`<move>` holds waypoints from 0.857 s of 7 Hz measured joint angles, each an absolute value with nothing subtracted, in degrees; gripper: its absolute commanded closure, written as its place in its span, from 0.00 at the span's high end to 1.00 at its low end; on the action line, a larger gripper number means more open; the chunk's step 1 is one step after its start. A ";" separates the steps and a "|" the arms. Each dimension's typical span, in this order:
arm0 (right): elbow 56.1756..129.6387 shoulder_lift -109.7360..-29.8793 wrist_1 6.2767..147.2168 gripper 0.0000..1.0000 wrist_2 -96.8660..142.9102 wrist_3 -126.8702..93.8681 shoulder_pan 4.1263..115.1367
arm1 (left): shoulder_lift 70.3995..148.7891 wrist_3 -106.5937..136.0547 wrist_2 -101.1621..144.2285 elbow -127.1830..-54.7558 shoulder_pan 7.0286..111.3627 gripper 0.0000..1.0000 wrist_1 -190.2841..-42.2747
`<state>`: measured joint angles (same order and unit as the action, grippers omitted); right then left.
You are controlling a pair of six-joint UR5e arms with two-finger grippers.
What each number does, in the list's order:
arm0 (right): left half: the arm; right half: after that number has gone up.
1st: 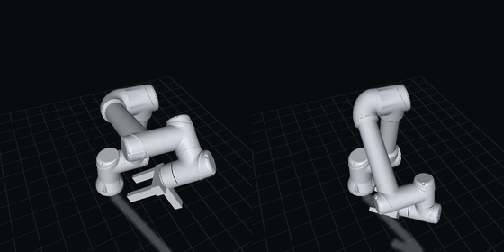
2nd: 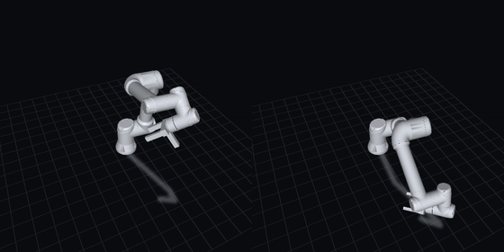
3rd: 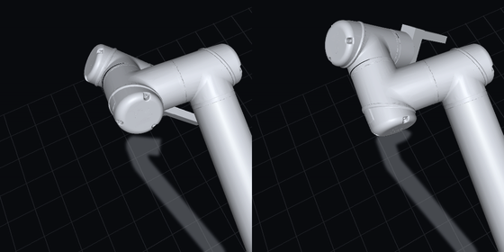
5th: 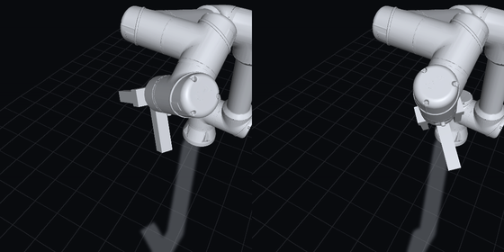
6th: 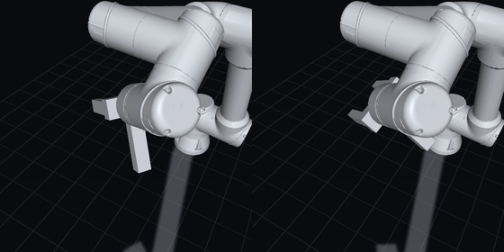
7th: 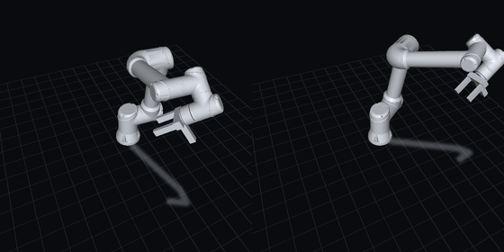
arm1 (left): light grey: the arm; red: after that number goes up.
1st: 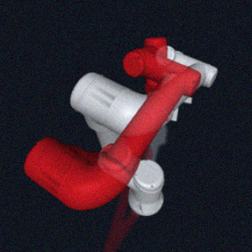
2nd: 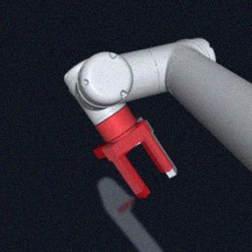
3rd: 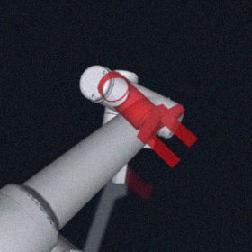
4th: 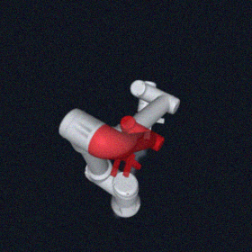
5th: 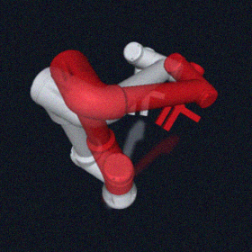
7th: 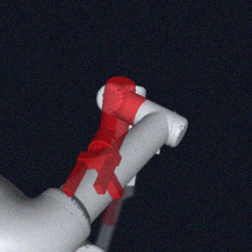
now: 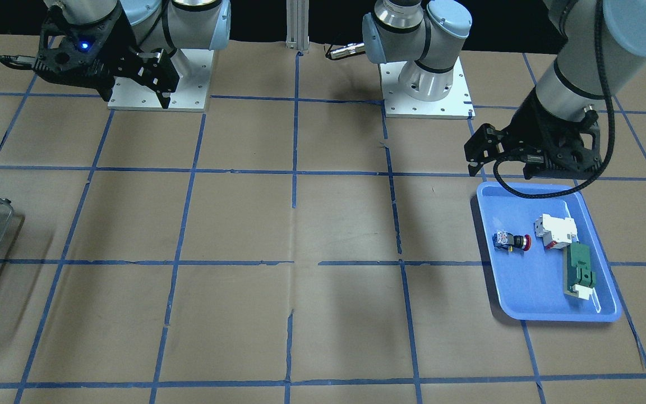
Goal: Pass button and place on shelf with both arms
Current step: 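Lower the left gripper into the blue tray toward the red push-button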
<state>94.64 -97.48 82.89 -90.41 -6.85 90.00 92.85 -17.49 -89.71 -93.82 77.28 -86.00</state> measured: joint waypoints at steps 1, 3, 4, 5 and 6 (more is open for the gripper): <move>94.61 -97.48 82.93 1.00 -90.34 -6.82 90.00 | 92.91 -24.52 -89.78 -97.89 73.91 1.00 -81.02; 94.38 -97.47 82.99 1.00 -90.54 -6.73 90.00 | 93.32 -40.52 -89.54 -105.68 67.56 1.00 -70.59; 94.25 -97.37 83.05 1.00 -90.44 -6.70 90.00 | 94.06 -50.99 -89.37 -108.28 64.53 1.00 -66.64; 94.35 -97.34 83.15 1.00 -90.35 -6.72 90.02 | 95.14 -63.51 -89.33 -109.71 62.16 1.00 -64.22; 94.43 -97.43 83.52 1.00 -90.18 -6.72 90.06 | 96.51 -76.72 -89.43 -110.26 60.84 1.00 -62.97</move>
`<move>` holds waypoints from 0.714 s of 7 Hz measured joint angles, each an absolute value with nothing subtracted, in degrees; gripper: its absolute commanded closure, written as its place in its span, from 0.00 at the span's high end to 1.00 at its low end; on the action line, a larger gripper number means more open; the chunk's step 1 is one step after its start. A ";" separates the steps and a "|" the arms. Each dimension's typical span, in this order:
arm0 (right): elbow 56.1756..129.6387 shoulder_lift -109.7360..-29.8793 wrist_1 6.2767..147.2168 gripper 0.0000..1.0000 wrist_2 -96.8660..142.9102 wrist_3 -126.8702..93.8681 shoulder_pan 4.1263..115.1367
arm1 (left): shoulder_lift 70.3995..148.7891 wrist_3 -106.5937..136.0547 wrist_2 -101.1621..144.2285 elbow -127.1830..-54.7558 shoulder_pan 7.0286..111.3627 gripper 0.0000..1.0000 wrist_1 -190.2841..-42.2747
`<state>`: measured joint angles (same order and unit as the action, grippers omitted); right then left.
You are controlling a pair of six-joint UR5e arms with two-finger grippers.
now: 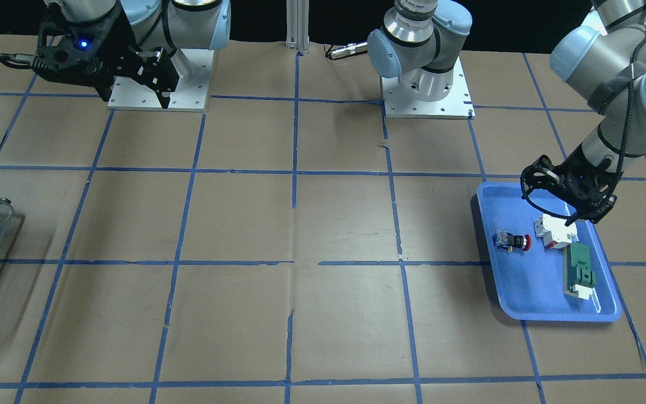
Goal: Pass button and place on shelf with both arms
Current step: 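Grasp the red push-button with the left gripper while the right arm rises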
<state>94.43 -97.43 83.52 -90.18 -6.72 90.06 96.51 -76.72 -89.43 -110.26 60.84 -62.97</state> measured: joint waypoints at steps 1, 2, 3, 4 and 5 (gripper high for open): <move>94.45 -97.32 84.30 1.00 -90.07 -5.80 90.07 | 98.15 -89.43 -89.50 -110.44 60.30 1.00 -61.76; 94.48 -97.08 85.05 1.00 -90.03 -3.12 90.07 | 100.16 -101.15 -89.64 -110.49 60.11 1.00 -59.91; 94.56 -96.88 86.08 1.00 -89.38 0.74 90.04 | 102.48 -111.79 -89.85 -110.51 60.06 1.00 -57.69; 94.64 -96.70 87.67 1.00 -87.84 3.82 90.03 | 104.89 -121.06 -89.88 -110.54 60.04 1.00 -55.16; 94.65 -96.63 88.69 1.00 -86.69 5.48 90.04 | 107.03 -127.43 -89.79 -110.55 60.03 1.00 -53.19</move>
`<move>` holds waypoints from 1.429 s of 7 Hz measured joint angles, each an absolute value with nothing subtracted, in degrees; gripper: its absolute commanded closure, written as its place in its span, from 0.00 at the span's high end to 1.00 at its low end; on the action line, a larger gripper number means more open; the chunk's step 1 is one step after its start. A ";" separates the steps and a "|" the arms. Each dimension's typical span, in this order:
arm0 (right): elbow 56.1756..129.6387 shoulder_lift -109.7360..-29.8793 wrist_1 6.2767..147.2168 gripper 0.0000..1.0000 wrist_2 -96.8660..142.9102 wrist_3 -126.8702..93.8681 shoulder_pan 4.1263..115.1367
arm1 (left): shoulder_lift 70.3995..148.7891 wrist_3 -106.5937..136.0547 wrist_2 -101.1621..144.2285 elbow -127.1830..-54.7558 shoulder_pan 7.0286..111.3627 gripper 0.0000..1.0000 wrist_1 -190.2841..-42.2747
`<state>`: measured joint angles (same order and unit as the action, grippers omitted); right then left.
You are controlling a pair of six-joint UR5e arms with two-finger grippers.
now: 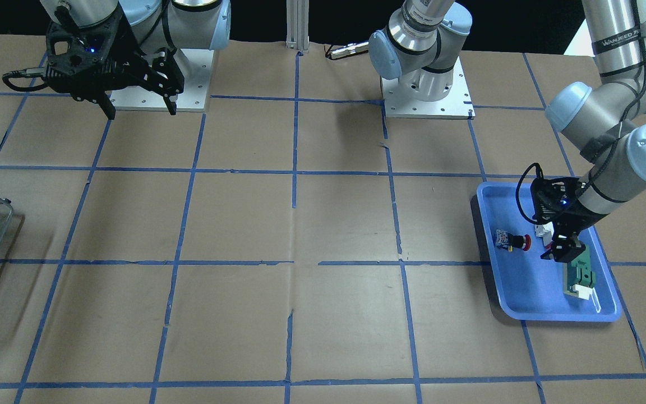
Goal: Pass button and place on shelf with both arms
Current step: 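Grasp the red push-button with the left gripper while the right arm rises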
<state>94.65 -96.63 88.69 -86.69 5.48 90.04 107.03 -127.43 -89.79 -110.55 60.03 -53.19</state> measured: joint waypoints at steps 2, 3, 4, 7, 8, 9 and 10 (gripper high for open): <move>94.70 -96.57 89.19 0.98 -85.63 11.86 89.87 | 110.10 -131.39 -89.61 -110.52 60.03 1.00 -51.92; 94.70 -96.48 89.30 0.97 -84.18 20.41 89.63 | 111.10 -131.15 -89.58 -110.53 60.03 1.00 -51.82; 94.72 -96.35 89.40 0.98 -81.43 29.05 89.16 | 111.64 -129.73 -89.61 -110.72 60.09 1.00 -51.85; 98.60 -94.81 89.27 0.97 -66.72 52.20 82.07 | 111.77 -125.55 -89.85 -113.65 60.28 0.50 -49.42; 100.47 -94.68 89.18 1.00 -62.77 60.74 79.24 | 111.76 -124.99 -89.94 -114.04 60.28 0.30 -48.36; 101.87 -94.93 89.16 1.00 -59.30 66.36 77.86 | 111.77 -124.92 -89.98 -114.01 60.29 0.11 -47.93; 102.52 -95.61 89.18 1.00 -57.50 68.80 77.39 | 111.70 -124.97 -89.87 -113.82 60.29 0.00 -47.74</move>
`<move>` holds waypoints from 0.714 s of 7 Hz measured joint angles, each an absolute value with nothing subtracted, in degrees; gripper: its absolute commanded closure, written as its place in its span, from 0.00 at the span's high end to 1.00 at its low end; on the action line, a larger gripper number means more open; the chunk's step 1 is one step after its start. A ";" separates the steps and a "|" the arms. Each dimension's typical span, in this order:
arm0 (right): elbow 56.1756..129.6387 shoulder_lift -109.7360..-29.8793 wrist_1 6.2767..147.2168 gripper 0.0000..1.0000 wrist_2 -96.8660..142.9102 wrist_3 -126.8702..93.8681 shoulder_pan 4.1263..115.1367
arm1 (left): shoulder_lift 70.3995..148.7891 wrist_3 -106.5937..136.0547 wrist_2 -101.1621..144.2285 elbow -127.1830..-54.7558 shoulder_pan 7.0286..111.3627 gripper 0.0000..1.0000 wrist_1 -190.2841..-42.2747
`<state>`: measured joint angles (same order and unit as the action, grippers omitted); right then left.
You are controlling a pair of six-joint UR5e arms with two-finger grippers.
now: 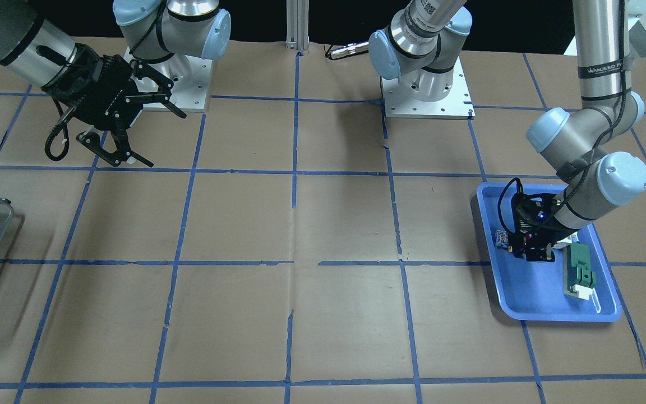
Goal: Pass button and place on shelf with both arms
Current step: 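Grasp the red push-button with the left gripper while the right arm rises, then lift the button out of the tray and carry it toward the table center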
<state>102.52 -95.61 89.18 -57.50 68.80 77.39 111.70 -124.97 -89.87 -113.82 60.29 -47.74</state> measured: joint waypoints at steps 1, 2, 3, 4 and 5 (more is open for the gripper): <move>102.78 -96.23 89.24 1.00 -56.13 71.14 77.26 | 111.28 -124.81 -89.68 -113.48 60.50 0.00 -47.74; 102.90 -96.51 89.32 1.00 -53.55 74.91 77.26 | 110.44 -124.24 -89.63 -112.68 61.17 0.00 -48.50; 102.96 -96.61 89.34 1.00 -50.81 78.27 77.29 | 109.35 -122.49 -89.57 -110.96 62.51 0.00 -51.07; 102.98 -96.67 89.34 1.00 -49.53 79.88 77.58 | 108.09 -118.84 -89.45 -107.84 64.86 0.00 -56.03; 102.98 -96.68 89.45 1.00 -49.04 80.53 78.13 | 106.88 -113.75 -88.68 -103.15 68.24 0.00 -62.99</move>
<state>102.98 -96.68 89.45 -49.04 80.53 78.13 106.88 -113.75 -88.68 -103.15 68.24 -62.99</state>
